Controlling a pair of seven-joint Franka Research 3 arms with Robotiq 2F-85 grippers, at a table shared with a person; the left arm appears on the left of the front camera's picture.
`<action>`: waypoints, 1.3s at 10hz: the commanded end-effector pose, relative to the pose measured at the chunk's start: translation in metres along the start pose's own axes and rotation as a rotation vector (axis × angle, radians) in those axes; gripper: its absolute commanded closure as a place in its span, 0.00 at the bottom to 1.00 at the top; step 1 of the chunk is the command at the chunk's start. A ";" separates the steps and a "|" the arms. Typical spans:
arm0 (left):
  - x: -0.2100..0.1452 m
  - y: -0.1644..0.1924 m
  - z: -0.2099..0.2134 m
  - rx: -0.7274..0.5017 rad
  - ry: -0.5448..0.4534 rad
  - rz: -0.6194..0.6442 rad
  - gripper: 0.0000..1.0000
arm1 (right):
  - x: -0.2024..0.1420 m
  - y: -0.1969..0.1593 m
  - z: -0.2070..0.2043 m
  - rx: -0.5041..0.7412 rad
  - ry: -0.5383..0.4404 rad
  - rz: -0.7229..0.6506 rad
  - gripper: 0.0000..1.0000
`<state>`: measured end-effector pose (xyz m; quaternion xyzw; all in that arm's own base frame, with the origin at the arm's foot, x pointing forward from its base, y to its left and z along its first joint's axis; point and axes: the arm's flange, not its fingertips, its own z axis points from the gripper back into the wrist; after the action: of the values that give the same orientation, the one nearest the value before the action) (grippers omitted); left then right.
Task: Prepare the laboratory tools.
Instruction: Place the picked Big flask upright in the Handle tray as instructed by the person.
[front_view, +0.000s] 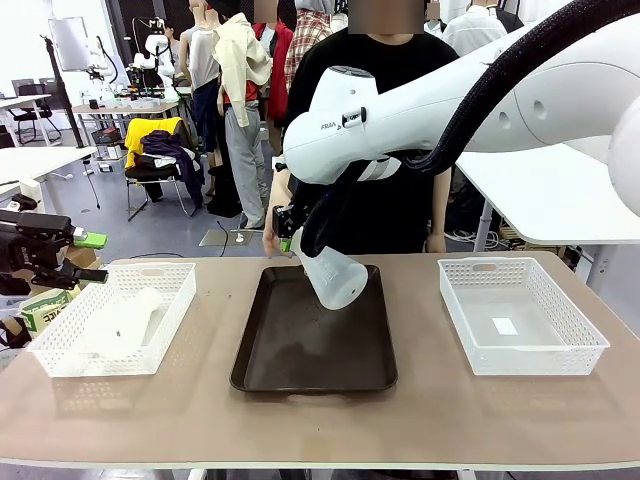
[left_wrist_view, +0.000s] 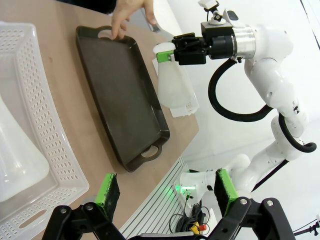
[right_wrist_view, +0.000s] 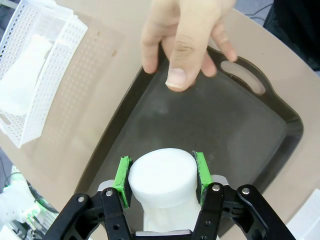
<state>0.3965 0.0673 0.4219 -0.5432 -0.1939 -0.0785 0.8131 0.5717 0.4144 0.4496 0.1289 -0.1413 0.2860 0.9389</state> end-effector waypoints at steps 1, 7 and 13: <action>0.001 -0.001 0.001 -0.017 -0.013 -0.004 0.00 | 0.001 -0.001 0.000 -0.001 -0.006 0.002 1.00; 0.001 -0.001 0.001 -0.017 -0.013 -0.004 0.00 | -0.017 -0.001 0.032 0.032 -0.052 0.168 1.00; 0.001 -0.001 0.001 -0.017 -0.013 -0.004 0.00 | -0.014 -0.051 0.041 0.512 -0.279 0.523 1.00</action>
<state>0.3964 0.0674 0.4219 -0.5433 -0.1939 -0.0784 0.8131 0.5836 0.3734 0.4869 0.3172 -0.2422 0.5109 0.7614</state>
